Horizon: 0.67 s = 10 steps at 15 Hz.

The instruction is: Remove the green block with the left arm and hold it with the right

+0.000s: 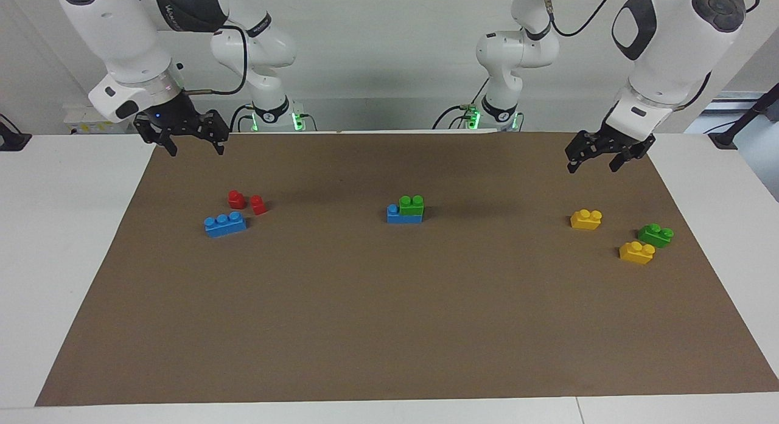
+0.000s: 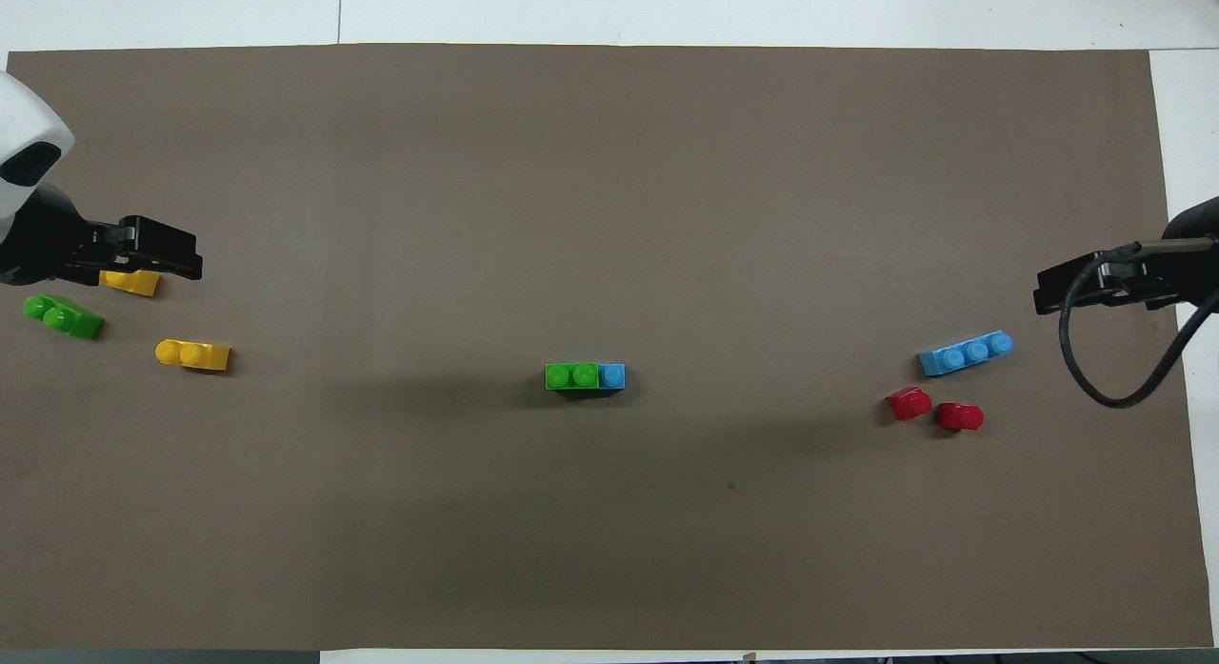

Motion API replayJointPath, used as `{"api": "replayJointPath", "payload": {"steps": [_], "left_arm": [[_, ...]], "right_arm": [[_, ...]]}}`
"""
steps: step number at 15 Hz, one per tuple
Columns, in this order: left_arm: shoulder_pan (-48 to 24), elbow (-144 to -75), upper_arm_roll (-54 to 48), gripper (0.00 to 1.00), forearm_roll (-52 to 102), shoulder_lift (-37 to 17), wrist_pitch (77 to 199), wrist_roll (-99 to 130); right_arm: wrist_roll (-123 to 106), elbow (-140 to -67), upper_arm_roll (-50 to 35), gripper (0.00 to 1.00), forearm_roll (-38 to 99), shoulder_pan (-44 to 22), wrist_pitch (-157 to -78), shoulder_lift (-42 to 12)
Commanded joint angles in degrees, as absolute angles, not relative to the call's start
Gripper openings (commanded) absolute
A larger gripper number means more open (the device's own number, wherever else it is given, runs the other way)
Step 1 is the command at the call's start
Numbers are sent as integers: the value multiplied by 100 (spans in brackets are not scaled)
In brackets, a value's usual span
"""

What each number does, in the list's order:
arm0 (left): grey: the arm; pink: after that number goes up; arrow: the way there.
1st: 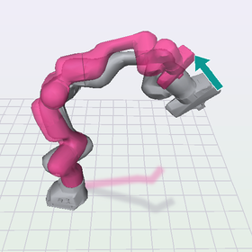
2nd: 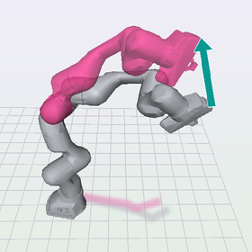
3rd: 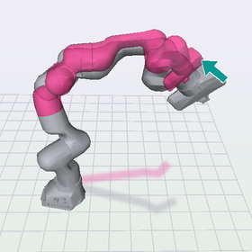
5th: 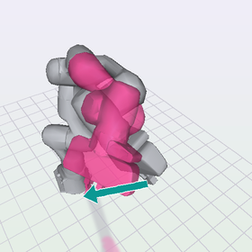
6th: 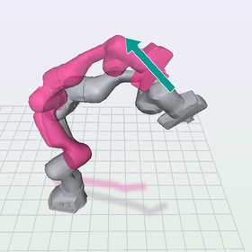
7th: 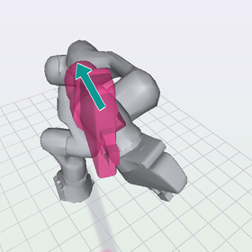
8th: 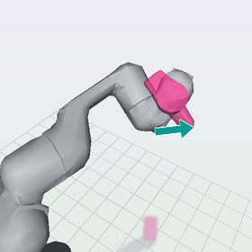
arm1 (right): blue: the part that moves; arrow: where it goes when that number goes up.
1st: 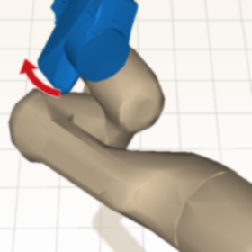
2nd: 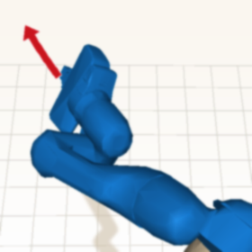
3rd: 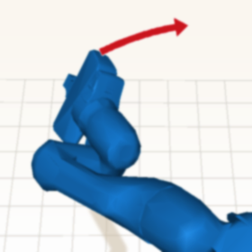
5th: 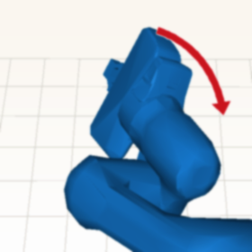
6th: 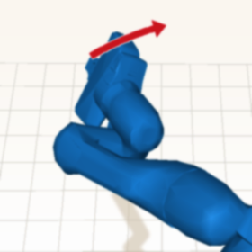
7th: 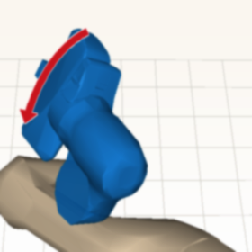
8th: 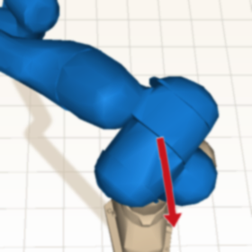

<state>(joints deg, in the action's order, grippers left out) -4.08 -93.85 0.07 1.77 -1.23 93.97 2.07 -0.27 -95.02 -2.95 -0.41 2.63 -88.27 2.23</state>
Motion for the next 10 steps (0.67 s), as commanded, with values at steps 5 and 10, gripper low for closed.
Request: {"api": "replayJointPath", "payload": {"steps": [5, 10], "left_arm": [[-334, -9334, -26, 100, 272, -62, 9264, 149], [-343, -9413, -35, 100, 272, 131, 9264, 149]], "right_arm": [[-141, -9668, -360, 100, -114, 360, -8974, 343], [-132, -9668, -360, 100, -106, 352, -8974, 352]]}}
